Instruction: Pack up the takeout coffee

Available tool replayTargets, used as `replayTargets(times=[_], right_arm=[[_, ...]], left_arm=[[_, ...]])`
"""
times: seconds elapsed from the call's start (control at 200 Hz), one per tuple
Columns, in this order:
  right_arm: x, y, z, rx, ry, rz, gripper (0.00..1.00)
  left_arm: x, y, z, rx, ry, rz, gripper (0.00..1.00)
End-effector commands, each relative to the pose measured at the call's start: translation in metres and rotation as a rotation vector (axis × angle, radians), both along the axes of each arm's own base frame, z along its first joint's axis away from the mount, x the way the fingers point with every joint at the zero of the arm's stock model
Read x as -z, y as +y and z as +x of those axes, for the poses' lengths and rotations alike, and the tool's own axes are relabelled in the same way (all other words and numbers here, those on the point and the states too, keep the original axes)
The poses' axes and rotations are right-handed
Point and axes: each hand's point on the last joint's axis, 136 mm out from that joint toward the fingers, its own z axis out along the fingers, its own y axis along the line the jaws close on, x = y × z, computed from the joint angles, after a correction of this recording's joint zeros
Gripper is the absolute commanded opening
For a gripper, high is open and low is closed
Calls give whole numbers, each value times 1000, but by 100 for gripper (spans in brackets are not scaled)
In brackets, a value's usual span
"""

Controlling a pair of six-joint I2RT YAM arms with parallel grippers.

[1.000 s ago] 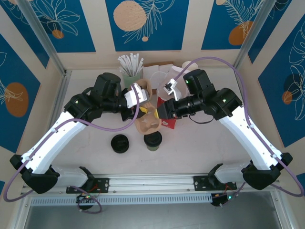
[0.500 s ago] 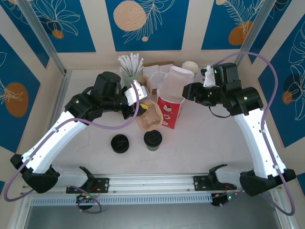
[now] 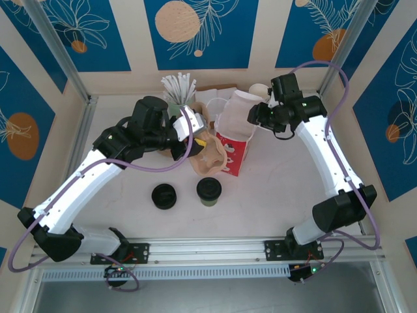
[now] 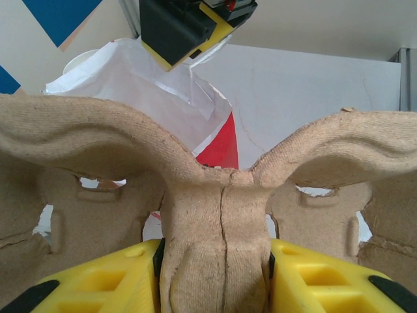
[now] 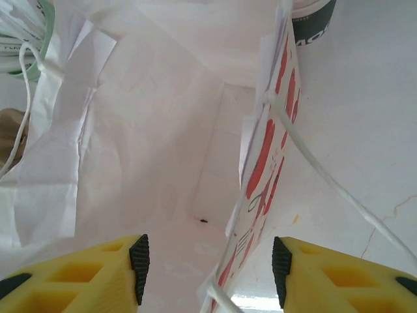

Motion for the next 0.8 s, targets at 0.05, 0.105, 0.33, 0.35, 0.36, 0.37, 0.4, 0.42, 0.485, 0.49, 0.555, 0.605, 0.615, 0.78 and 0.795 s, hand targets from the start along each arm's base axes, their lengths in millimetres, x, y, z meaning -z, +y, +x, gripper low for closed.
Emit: replayTargets(times=[0.05,0.105,0.33,0.35,0.36,0.37,0.4,0.42,0.485,0.49,0.555,0.605,0.615,0.78,0.795], right_arm=[[-3,-4,8,4,-35,-32,55],[1,-4,9,5,-27,-37,54],[7,-2,9,-25,-12,-49,24],[5,-2,9,-30,-16,-51,21],[6,-2,8,-31,-15,-52,21],[5,-2,9,-33,-16,-53,19],[4,-3,8,-36,-21,-56,16],[3,-4,7,-38,-21,-58,15],[2,-6,5,-37,-21,-61,15],[2,-6,4,-37,-21,-61,15],[3,-8,2,-30,-14,-51,20],[5,-6,1,-31,-7,-39,25],[6,-6,2,-29,-5,-37,26],[17,-3,5,-25,26,-24,33],[19,-3,6,-24,30,-24,33]], left_arm=[[-13,-7,-3,23,-10,-42,41],[-13,-7,-3,23,-8,-42,41],[-18,-15,-2,33,15,-73,41],[-19,-16,-3,38,20,-80,41],[-19,-16,-3,40,23,-82,41],[-20,-17,-3,42,23,-87,41],[-22,-19,-4,47,30,-98,41],[-24,-20,-4,51,34,-106,41],[-28,-24,-6,64,46,-131,41],[-29,-24,-6,65,47,-132,41],[-32,-26,-6,68,50,-150,41],[-33,-27,-6,71,50,-158,41],[-33,-27,-5,70,51,-159,41],[-33,-28,-5,67,60,-159,41],[-34,-28,-5,68,57,-160,41]])
